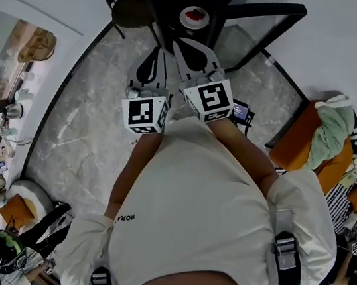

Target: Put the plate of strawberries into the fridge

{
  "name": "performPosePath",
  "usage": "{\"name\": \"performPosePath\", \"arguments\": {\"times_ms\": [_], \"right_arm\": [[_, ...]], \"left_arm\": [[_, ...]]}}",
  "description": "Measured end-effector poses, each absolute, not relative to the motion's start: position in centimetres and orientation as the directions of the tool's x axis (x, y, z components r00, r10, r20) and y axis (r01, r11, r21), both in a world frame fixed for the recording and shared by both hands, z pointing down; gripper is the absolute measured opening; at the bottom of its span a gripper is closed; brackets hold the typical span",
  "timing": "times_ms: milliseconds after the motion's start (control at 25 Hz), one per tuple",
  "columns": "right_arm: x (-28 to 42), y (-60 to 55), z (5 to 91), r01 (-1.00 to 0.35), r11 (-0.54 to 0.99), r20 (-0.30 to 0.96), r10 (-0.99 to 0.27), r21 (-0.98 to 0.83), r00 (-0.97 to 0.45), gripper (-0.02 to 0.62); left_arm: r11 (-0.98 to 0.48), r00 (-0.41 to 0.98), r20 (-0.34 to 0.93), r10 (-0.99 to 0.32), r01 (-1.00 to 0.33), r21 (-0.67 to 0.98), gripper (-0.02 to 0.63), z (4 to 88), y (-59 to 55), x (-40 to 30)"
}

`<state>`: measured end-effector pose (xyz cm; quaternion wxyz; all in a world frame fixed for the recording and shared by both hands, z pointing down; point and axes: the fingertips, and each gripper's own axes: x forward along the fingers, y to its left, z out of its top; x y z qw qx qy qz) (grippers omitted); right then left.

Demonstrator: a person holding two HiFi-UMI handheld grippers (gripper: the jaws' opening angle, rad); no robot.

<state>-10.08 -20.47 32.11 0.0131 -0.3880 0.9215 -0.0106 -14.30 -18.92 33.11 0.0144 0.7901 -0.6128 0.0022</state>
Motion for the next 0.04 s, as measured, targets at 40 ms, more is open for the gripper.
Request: {"name": "performPosePath", "arguments": {"times_ms": [40], "right_arm": [[-10.09, -20.46, 32.18, -0.715, 0.699, -0.016, -0.715, -0.031, -0.699, 0.012]], "left_arm": [[-0.247, 0.247, 0.023, -0.969, -0.969, 0.02, 0.0, 33.22, -18.89, -14.33]]}}
